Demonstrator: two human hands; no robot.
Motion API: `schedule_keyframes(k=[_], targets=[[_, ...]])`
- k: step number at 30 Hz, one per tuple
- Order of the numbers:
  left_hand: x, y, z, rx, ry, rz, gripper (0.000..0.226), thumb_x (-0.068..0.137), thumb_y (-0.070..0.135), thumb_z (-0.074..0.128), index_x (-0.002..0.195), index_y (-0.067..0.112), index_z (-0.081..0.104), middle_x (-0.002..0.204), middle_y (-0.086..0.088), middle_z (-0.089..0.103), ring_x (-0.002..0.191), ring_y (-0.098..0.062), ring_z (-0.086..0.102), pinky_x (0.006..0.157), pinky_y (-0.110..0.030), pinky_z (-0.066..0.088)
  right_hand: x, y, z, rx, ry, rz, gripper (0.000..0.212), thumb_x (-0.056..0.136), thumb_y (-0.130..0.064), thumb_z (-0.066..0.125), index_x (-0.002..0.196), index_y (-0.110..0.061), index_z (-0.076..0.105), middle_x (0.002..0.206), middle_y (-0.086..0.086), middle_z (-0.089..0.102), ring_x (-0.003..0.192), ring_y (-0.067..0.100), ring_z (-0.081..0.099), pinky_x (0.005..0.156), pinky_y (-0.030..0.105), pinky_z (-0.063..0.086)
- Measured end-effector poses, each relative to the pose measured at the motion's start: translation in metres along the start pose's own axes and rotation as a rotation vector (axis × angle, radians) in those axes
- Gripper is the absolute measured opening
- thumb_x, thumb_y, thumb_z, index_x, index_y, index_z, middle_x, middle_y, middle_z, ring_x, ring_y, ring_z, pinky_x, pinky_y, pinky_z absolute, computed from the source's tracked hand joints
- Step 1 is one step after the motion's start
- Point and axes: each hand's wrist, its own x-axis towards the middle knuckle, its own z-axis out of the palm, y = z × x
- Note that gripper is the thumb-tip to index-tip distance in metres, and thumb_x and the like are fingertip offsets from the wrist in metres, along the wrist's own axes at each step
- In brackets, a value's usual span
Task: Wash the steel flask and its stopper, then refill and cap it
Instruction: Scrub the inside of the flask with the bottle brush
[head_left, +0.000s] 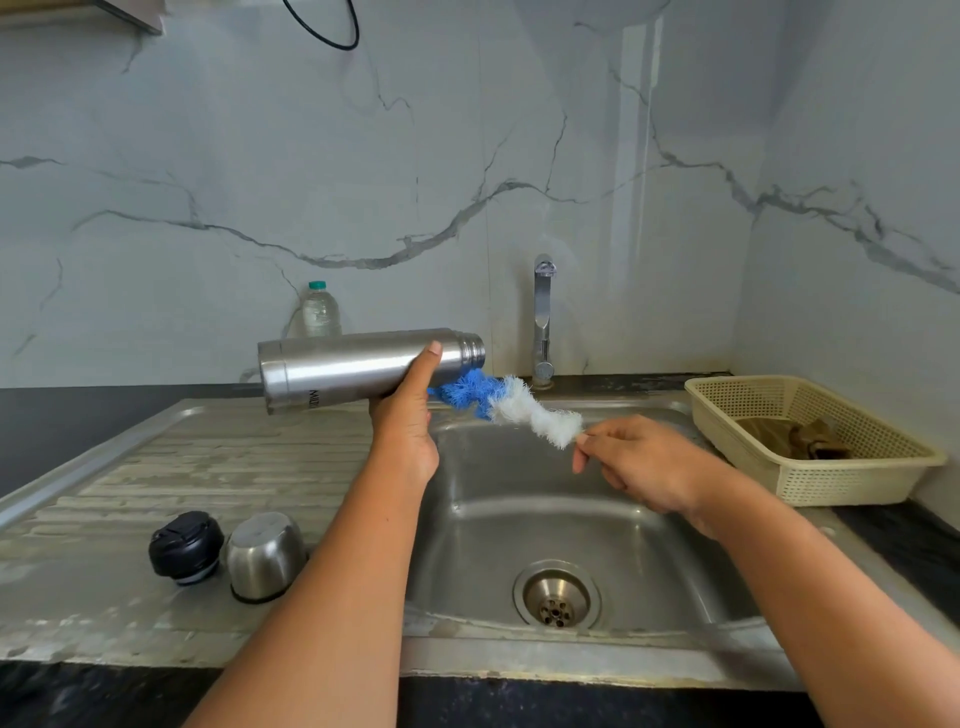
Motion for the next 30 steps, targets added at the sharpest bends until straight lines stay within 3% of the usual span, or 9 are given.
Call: schedule_keyframes(k=[2,4,8,12,16,19,23,26,30], targets=[[0.005,0.004,-0.002,-0.024,0.02,0.018,0.068,0.079,0.036,0.088,0.138,0.025,0.056,0.111,0.016,0.067,0.104,-0.007,0.06,0.099,-0.026,0.048,-0.001,0.001,-0.004,0.002,-0.008,-0.004,0.036,0.107,-0.033,0.047,0.092,-0.011,0.072,0.061,0.001,0.035,0.042,0.01,0.024,0.039,0.021,0.018],[0.006,0.005,-0.004,-0.029,0.027,0.024,0.066,0.079,0.038,0.088,0.136,0.026,0.056,0.112,0.015,0.066,0.107,-0.008,0.059,0.108,-0.03,0.043,-0.002,0.002,-0.006,-0.016,-0.012,-0.02,0.036,0.107,-0.032,0.048,0.091,-0.012,0.072,0.059,0.0,0.036,0.041,0.01,0.025,0.039,0.019,0.021],[-0.001,-0.003,0.001,-0.003,0.004,-0.008,0.065,0.077,0.041,0.088,0.132,0.026,0.057,0.11,0.015,0.065,0.101,-0.008,0.058,0.088,-0.027,0.041,0.007,0.003,0.006,-0.127,0.043,-0.047,0.035,0.105,-0.032,0.049,0.084,-0.019,0.073,0.052,-0.006,0.041,0.043,0.009,0.033,0.053,0.028,0.031],[-0.004,-0.004,0.005,0.016,-0.044,-0.03,0.063,0.067,0.047,0.09,0.123,0.027,0.068,0.108,0.013,0.068,0.097,-0.011,0.056,0.077,-0.026,0.04,0.017,0.014,0.008,-0.088,0.137,-0.004,0.034,0.106,-0.033,0.048,0.087,-0.023,0.074,0.054,-0.006,0.046,0.052,0.011,0.042,0.057,0.03,0.035],[-0.003,-0.002,0.003,-0.066,-0.038,-0.024,0.044,0.083,0.023,0.084,0.123,0.024,0.065,0.12,0.003,0.075,0.103,-0.011,0.07,0.078,-0.026,0.05,0.023,0.017,0.006,-0.096,0.255,0.012,0.031,0.105,-0.036,0.047,0.09,-0.031,0.073,0.069,-0.007,0.059,0.067,0.012,0.054,0.068,0.032,0.041],[-0.004,-0.001,0.005,-0.133,-0.059,-0.051,0.05,0.084,0.019,0.082,0.13,0.021,0.062,0.124,-0.002,0.074,0.11,-0.016,0.072,0.078,-0.027,0.056,0.025,0.019,0.008,-0.112,0.253,0.048,0.027,0.104,-0.036,0.046,0.096,-0.034,0.071,0.086,-0.007,0.065,0.084,0.011,0.059,0.08,0.034,0.045],[-0.005,0.003,0.007,-0.145,-0.065,-0.078,0.055,0.081,0.02,0.087,0.131,0.02,0.065,0.127,0.002,0.073,0.12,-0.014,0.066,0.087,-0.025,0.051,0.028,0.022,0.012,0.051,0.259,0.025,0.027,0.103,-0.029,0.049,0.093,-0.026,0.073,0.075,-0.002,0.062,0.068,0.014,0.053,0.067,0.031,0.041],[-0.006,0.004,0.006,-0.079,-0.07,-0.04,0.059,0.078,0.012,0.089,0.131,0.018,0.064,0.119,0.009,0.073,0.113,-0.005,0.064,0.1,-0.024,0.047,0.031,0.024,0.015,0.181,0.283,-0.021,0.024,0.102,-0.025,0.053,0.087,-0.022,0.071,0.069,-0.002,0.057,0.06,0.013,0.046,0.063,0.031,0.037],[-0.008,0.0,0.007,0.059,-0.18,-0.003,0.076,0.071,0.007,0.094,0.135,0.019,0.054,0.118,0.005,0.076,0.111,-0.01,0.07,0.092,-0.027,0.052,0.031,0.023,0.017,0.278,0.349,-0.1,0.022,0.101,-0.031,0.059,0.082,-0.02,0.061,0.064,-0.002,0.051,0.06,0.016,0.044,0.061,0.034,0.036]])
